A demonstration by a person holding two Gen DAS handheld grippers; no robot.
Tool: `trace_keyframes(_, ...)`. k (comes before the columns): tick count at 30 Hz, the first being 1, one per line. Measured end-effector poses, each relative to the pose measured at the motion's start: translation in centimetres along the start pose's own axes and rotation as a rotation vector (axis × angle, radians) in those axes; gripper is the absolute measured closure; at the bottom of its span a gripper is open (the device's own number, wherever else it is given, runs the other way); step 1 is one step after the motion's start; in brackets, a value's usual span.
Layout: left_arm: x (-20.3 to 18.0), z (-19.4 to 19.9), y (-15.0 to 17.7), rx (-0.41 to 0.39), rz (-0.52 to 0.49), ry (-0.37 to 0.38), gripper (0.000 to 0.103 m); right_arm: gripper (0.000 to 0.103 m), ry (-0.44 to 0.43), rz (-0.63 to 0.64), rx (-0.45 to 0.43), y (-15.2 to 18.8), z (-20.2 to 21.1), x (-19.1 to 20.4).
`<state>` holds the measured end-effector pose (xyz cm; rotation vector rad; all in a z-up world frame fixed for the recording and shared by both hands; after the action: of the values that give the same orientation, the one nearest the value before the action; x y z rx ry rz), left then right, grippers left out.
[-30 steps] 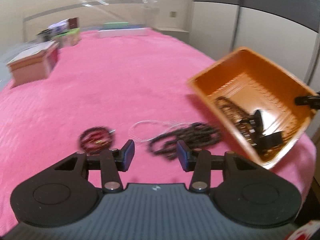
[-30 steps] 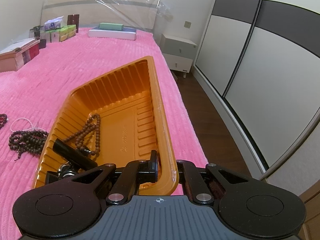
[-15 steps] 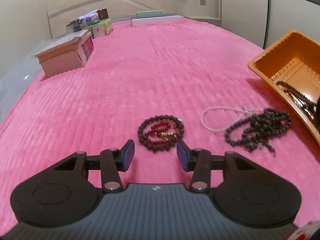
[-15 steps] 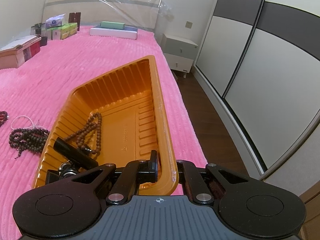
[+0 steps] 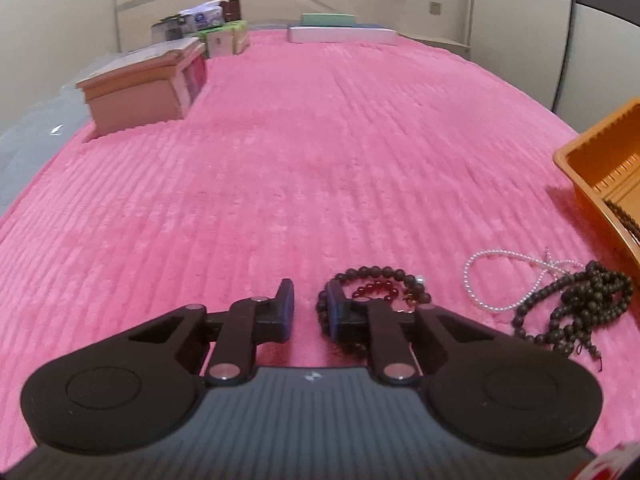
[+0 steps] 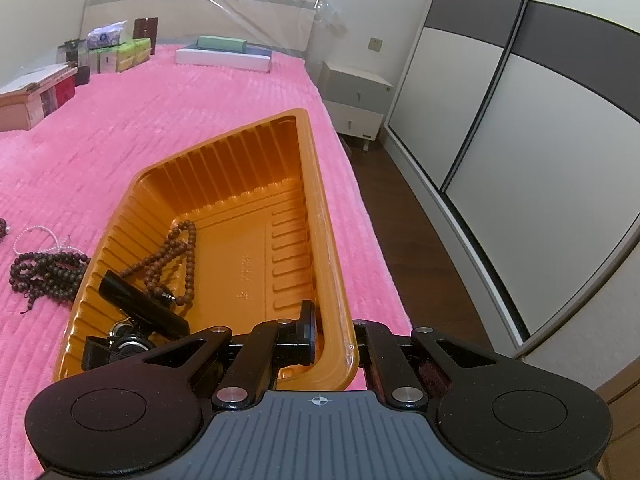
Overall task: Organize jewelry
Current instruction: 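Return the left tool to the pile and grasp a dark bead bracelet, then carry the bead bracelet with the left tool into the tray and open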
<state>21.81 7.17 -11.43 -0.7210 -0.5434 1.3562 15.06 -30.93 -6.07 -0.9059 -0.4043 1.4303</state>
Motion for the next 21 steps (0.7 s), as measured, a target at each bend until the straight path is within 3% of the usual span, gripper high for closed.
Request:
trace_keyframes(6,-0.6,-0.9,0.4,0.043,-0.076,-0.003,0.088,0.097,0.004,0.001,0.002,0.0,-0.1,0.0)
trace_keyframes(7,-0.6,-1.0,0.4,0.047,-0.081,-0.002,0.089,0.097,0.004,0.001,0.002,0.0,-0.2,0.0)
trace_keyframes(8,-0.6,-1.0,0.4,0.051,-0.084,0.000,0.097,0.097,0.004,0.000,0.003,0.1,-0.2,0.0)
trace_keyframes(10,-0.6,-0.6,0.2,0.051,-0.084,0.007,0.097,0.097,0.005,0.000,0.003,0.1,-0.1,0.0)
trace_keyframes(21,-2.4,6.7,-3.2,-0.090,-0.079,0.069,0.097,0.097,0.002,-0.006,0.003,0.2,-0.2,-0.2)
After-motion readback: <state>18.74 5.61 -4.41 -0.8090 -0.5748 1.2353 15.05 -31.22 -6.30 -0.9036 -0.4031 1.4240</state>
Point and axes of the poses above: each gripper's, at about its wrist camera, not at the fingertips, and z roughly against the way its jaws point, x to its left, y to its underside, the point moved 7 cm from there along -z, roughly the way its jaws point, and after that the axes turned 6 degrees about y, right-handed, at the moved point
